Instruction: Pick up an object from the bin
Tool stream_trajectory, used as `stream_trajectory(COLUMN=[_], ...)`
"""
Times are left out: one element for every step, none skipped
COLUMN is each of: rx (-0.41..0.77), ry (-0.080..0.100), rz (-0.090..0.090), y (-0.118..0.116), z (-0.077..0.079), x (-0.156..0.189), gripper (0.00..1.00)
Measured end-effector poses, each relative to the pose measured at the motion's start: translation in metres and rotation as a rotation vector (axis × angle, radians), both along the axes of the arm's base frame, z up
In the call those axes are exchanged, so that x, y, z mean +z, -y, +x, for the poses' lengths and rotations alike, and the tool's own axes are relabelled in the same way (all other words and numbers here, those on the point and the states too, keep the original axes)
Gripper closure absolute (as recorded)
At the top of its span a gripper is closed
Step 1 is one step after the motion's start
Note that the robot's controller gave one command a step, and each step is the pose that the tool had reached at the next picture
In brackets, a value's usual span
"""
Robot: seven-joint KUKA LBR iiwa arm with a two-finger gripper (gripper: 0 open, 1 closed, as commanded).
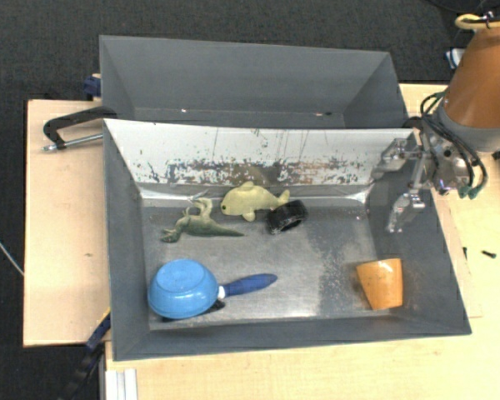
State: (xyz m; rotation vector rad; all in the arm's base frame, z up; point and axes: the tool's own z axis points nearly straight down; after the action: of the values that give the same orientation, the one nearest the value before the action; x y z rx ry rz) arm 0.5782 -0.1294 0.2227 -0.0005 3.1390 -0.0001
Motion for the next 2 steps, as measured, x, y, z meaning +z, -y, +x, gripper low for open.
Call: stream_trajectory(rx=[0.355, 0.421], ry=[-0.005, -0.002], rz=[0.003, 0.005], y=[-0.066, -0.159], z=[0.004, 0.017], x=[-0.104, -0.142], gripper=[0.0, 0.0])
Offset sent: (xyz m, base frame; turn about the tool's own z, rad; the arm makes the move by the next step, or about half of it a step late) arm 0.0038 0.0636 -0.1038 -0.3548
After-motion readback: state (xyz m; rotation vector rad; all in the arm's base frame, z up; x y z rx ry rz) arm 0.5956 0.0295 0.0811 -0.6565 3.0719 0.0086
